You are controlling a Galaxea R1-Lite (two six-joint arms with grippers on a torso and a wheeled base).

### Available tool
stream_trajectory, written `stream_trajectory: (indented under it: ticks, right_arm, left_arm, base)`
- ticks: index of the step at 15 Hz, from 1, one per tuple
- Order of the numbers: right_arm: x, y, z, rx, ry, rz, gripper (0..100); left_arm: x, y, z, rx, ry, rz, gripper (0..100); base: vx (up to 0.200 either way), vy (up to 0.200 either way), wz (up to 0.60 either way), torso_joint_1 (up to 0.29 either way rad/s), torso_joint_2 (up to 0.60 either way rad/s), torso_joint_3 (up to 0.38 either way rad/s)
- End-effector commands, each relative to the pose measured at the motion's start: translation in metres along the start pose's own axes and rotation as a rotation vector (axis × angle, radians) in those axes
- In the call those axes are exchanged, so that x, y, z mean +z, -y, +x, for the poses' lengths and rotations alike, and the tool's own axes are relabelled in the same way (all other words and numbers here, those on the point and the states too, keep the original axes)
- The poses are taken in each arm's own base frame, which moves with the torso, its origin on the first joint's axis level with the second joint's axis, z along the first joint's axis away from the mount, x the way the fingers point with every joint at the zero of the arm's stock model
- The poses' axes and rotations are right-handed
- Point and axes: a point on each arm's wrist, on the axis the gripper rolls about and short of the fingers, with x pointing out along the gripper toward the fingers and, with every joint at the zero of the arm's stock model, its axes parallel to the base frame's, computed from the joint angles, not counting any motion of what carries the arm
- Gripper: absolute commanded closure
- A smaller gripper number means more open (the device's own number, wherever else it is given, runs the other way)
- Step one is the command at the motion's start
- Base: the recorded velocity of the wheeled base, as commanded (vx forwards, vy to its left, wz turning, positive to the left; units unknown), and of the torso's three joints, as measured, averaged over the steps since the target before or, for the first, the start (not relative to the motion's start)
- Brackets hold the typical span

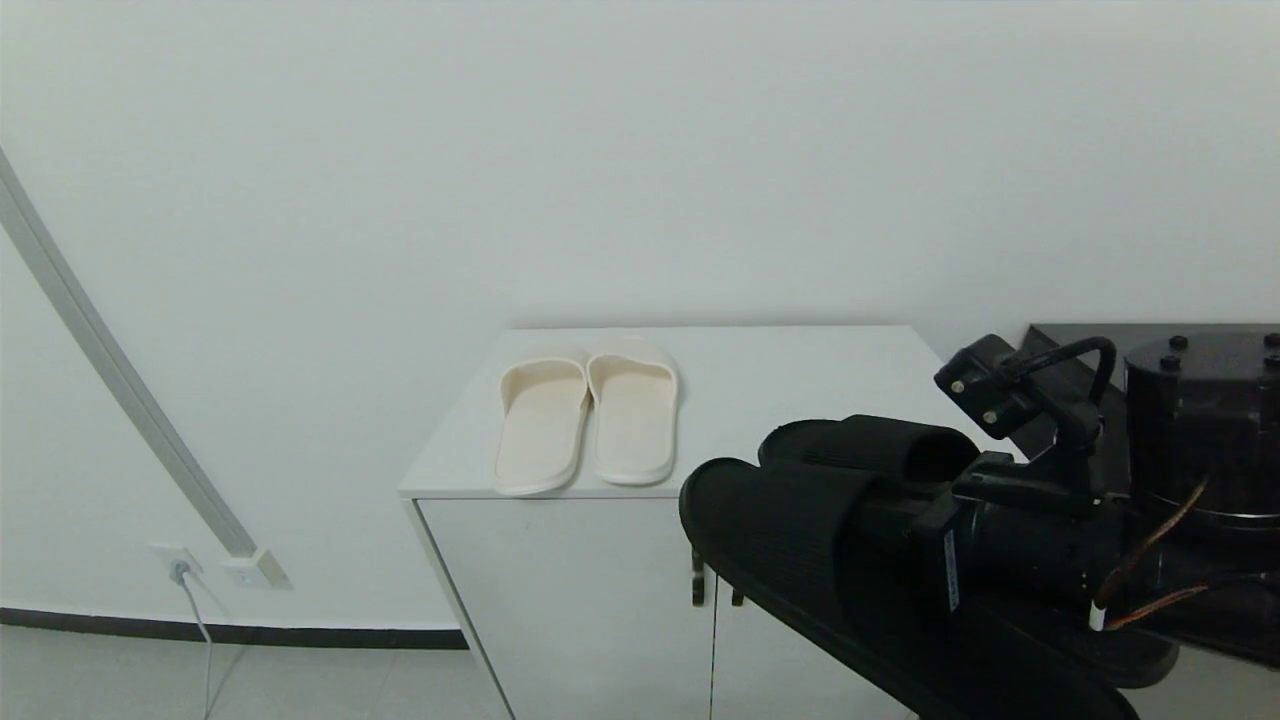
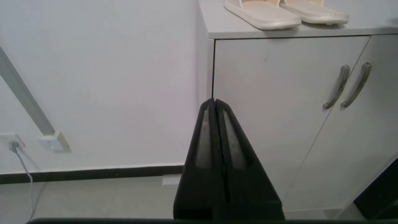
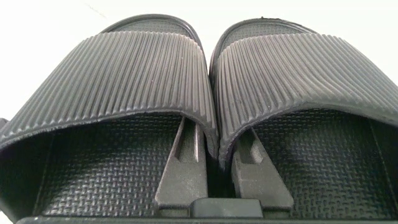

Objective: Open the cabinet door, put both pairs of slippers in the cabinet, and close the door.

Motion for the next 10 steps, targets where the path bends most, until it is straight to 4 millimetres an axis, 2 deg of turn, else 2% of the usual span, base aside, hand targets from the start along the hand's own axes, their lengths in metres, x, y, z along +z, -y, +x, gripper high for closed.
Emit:
stream_trajectory:
  ticks: [1, 3, 10]
  right_arm:
    - [-0.0002, 0.0001, -0.0011, 0.000, 0.001, -0.001, 100]
    - [-0.0005, -0.0003, -0.0020, 0.003, 0.002, -0.001, 100]
    - [-0.0068, 0.0003, -0.0009, 0.002, 0.014, -0.020, 100]
  left_arm:
    - [0.0000, 0.0000, 0.0001, 0.000, -0.001, 0.000, 100]
    - [0.0000, 0.0000, 0.0001, 0.000, -0.001, -0.001, 100]
    - [0.0000, 0.0000, 0.0001, 0.000, -0.001, -0.001, 100]
  base:
    - [-0.200, 0.000, 0.00, 0.012, 0.00, -0.007]
    - [-0.200, 0.000, 0.00, 0.005, 0.00, 0.002]
    - [0.000, 0.000, 0.00, 0.000, 0.00, 0.000]
